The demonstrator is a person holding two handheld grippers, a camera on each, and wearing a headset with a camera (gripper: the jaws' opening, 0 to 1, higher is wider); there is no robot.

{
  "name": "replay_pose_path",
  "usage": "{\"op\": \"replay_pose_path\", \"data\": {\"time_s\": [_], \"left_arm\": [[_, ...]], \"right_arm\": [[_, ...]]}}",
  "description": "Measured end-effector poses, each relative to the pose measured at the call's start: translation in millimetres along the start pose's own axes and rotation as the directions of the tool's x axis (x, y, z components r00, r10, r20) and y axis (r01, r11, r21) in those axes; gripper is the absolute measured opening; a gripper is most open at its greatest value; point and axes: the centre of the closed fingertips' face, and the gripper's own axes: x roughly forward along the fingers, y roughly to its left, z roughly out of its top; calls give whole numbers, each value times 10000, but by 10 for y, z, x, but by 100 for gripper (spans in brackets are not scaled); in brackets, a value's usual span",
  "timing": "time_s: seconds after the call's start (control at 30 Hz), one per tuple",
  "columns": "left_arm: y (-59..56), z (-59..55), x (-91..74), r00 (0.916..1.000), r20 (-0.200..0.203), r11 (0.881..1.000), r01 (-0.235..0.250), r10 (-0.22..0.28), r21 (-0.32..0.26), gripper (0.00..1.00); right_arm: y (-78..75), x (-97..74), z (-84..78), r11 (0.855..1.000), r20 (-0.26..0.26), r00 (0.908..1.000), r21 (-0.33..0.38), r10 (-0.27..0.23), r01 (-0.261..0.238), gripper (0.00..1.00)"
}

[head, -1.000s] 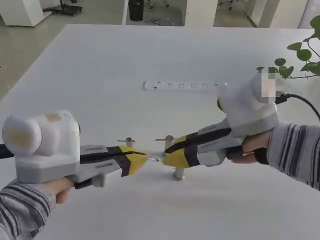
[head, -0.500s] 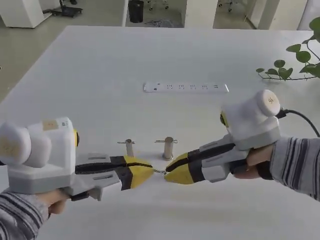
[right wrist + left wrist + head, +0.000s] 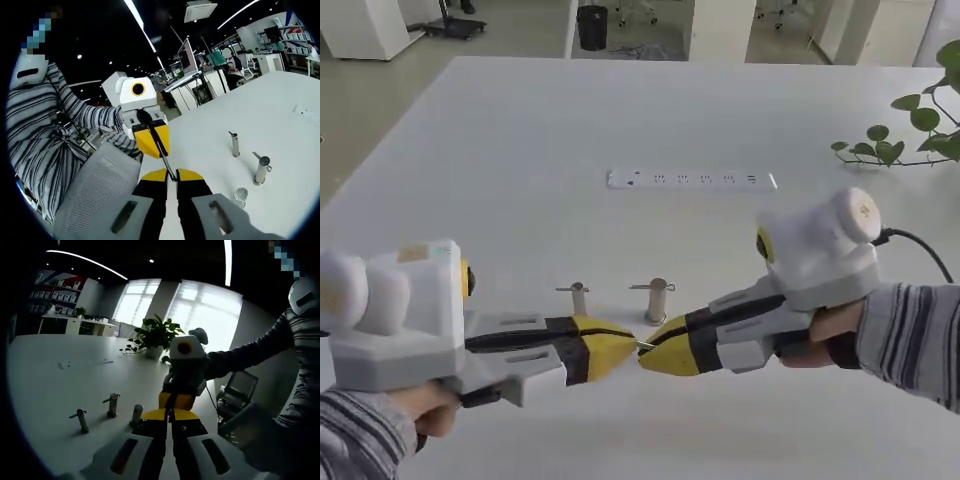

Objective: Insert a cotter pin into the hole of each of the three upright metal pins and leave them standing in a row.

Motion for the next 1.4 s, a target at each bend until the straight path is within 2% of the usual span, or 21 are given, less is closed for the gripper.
{"op": "replay_pose_path", "data": {"time_s": [0.17,0.23,0.3,0.4,0.5,0.6,0.77,0.8,0.93,1.03,1.1,1.23,1.33,1.37,1.4], "left_arm": [[-16,-23,2,9999,-90,9998,71,-73,-176,0],[-25,-35,4,9998,-135,9997,118,-121,-224,0],[-28,-46,7,9997,-181,9996,134,-139,-259,0],[-36,-55,15,9996,-229,9997,150,-155,-193,0],[-32,-65,28,9995,-293,10000,67,-68,-34,1],[-23,-73,38,9994,-343,10000,-38,41,78,2],[20,-97,56,9983,-452,9988,-357,373,346,3],[43,-93,60,9979,-411,9979,-492,509,416,3],[118,-109,80,9948,-466,9945,-878,905,567,10],[155,-106,101,9928,-431,9916,-1089,1120,696,13],[191,-110,120,9901,-429,9879,-1298,1338,854,15],[262,-148,172,9818,-376,9792,-1824,1863,893,19],[310,-207,221,9729,-328,9709,-2256,2288,809,20],[347,-232,241,9660,-292,9642,-2542,2569,757,20],[359,-252,260,9630,-305,9608,-2647,2679,826,21]], "right_arm": [[23,-1,-12,9998,-209,9998,-217,-19,15,0],[56,-3,-24,9958,-351,9993,-912,94,-126,0],[73,-1,-32,9955,-467,9989,-948,24,-68,0],[89,-1,-47,9895,-712,9975,-1441,-27,-76,0],[100,6,-72,9777,-1069,9941,-2099,-185,-44,0],[99,9,-87,9706,-1266,9914,-2407,-322,8,0],[43,-19,-129,9518,-1697,9827,-3060,-740,188,0],[6,-35,-152,9446,-1850,9781,-3267,-951,300,0],[-63,-91,-197,9385,-1969,9734,-3426,-1168,433,0],[-197,-181,-253,9327,-2113,9628,-3501,-1684,863,0],[-240,-226,-274,9328,-2152,9600,-3474,-1792,962,0],[-388,-355,-329,9322,-2252,9471,-3311,-2286,1463,0],[-462,-438,-345,9281,-2246,9398,-3281,-2576,1760,0],[-500,-473,-353,9252,-2266,9354,-3291,-2714,1887,0],[-518,-493,-361,9220,-2313,9317,-3351,-2802,1940,0]]}}
